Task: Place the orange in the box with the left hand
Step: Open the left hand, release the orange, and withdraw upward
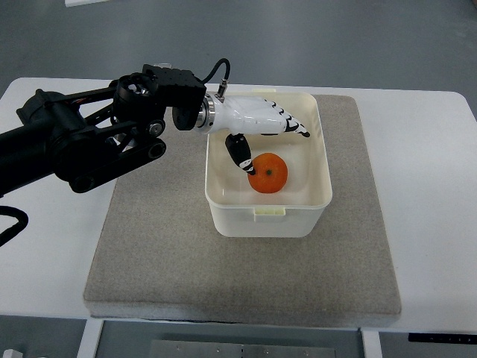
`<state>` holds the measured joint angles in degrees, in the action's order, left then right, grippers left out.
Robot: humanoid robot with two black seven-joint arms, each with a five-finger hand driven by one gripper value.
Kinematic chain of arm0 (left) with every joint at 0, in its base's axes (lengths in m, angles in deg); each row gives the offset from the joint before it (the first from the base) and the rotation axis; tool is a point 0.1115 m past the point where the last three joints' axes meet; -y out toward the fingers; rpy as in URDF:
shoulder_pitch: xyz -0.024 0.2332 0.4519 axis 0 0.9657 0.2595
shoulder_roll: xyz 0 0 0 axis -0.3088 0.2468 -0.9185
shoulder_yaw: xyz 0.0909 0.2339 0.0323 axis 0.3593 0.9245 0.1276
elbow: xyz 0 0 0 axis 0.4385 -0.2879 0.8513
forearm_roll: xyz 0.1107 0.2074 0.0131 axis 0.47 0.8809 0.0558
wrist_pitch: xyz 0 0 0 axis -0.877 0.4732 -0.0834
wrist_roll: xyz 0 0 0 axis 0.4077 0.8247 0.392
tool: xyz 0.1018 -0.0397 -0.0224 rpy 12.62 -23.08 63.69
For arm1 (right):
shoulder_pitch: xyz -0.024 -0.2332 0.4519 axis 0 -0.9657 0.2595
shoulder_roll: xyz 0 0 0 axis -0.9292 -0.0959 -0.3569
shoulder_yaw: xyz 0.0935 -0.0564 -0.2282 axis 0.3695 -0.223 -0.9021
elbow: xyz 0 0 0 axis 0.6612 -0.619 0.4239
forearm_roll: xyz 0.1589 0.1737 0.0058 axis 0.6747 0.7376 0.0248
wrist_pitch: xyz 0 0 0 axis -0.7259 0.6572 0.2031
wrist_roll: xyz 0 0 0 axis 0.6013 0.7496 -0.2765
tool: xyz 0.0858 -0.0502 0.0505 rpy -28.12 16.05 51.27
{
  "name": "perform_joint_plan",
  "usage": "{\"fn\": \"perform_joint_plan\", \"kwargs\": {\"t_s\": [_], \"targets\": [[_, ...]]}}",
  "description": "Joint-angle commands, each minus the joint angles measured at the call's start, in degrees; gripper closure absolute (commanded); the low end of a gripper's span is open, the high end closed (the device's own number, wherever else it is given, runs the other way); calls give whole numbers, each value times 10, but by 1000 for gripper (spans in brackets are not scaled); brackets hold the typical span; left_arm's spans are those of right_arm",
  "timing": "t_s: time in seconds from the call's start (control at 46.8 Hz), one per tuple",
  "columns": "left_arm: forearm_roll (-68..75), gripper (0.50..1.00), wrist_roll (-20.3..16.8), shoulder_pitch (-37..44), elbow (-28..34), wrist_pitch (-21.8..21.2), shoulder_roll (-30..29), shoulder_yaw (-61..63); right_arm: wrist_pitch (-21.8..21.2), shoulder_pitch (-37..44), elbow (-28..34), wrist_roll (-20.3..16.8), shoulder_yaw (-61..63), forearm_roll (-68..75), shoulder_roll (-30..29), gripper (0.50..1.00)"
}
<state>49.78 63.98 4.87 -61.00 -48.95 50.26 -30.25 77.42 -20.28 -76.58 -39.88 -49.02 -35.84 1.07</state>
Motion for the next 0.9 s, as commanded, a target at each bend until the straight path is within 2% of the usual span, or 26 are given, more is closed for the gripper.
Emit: {"fn": "perform_joint_plan", "kwargs": {"t_s": [0.0, 0.193, 0.492, 0.706, 0.877], "targets": [[-8, 506, 0, 0, -6, 0, -6, -10, 0, 0, 0, 0, 0, 0, 0, 568], [-90, 506, -1, -1, -9, -2, -31, -84, 0, 0, 0, 0, 0, 0, 0, 568], [-374, 506, 0, -4, 1, -4, -106, -139, 0, 0, 0, 0, 0, 0, 0, 568], [-605, 506, 2, 2, 45, -3, -152, -131, 0, 0, 0, 0, 0, 0, 0, 568], [-747, 506, 2, 35, 82, -1, -173, -131, 0, 0, 0, 0, 0, 0, 0, 568]]}}
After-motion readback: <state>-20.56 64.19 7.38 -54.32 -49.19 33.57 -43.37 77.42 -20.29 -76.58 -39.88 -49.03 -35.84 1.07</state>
